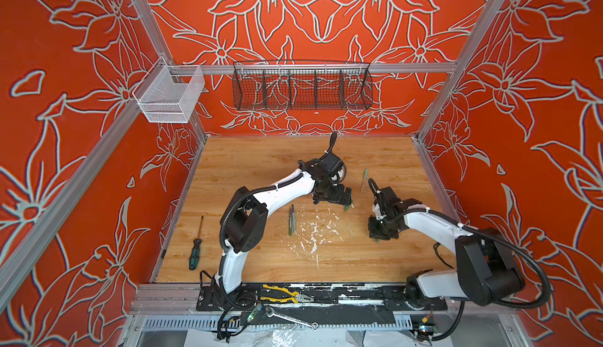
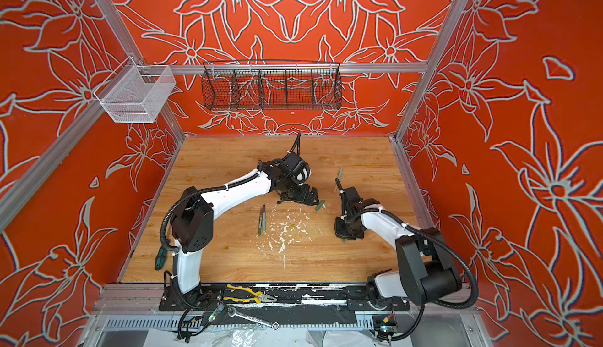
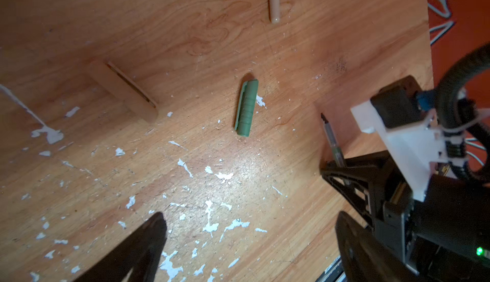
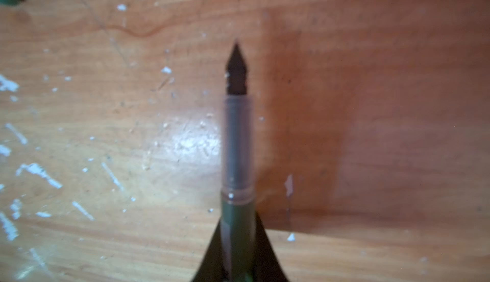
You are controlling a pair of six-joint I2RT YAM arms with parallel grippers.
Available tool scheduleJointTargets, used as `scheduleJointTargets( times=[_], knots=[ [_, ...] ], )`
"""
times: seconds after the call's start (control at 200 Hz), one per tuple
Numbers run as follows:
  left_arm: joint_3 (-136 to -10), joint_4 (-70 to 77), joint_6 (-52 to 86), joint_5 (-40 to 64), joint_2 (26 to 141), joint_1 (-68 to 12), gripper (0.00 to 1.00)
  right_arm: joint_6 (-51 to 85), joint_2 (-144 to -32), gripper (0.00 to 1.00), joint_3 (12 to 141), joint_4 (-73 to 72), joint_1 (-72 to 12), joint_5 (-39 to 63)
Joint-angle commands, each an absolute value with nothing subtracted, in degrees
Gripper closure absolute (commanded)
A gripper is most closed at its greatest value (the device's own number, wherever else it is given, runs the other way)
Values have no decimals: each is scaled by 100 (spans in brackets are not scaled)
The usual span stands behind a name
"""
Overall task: Insert pens into pen caps
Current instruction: Place a pen at the middle-right of the table.
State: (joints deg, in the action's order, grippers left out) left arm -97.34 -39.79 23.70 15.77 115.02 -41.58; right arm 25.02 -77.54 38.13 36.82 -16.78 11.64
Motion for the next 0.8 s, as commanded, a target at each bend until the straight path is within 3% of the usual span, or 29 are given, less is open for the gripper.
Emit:
scheduleJointTargets(
  times=[0.0, 0.12, 0.37, 0.57, 0.796],
  knots=[
    [-9750, -4140, 2525, 1460, 11367, -4140, 2, 2819, -7701, 66, 3757, 3684, -1740, 1133],
    [-9666, -4230, 2470, 1451, 11224, -4140, 2, 2856, -7596, 54, 3792, 3751, -1754, 911],
    [-9203, -4376, 2271, 1113, 10652, -4084, 2, 2657, -7601, 51, 4360, 4062, -1875, 750],
    [-8473, -4120, 2355, 1580, 9701, -3576, 2, 2809, -7649, 34, 5183, 3916, -1923, 1124],
    [-7657, -4048, 2264, 1538, 8481, -3109, 2, 3306, -8938, 35, 6073, 3525, -1934, 1089]
  ],
)
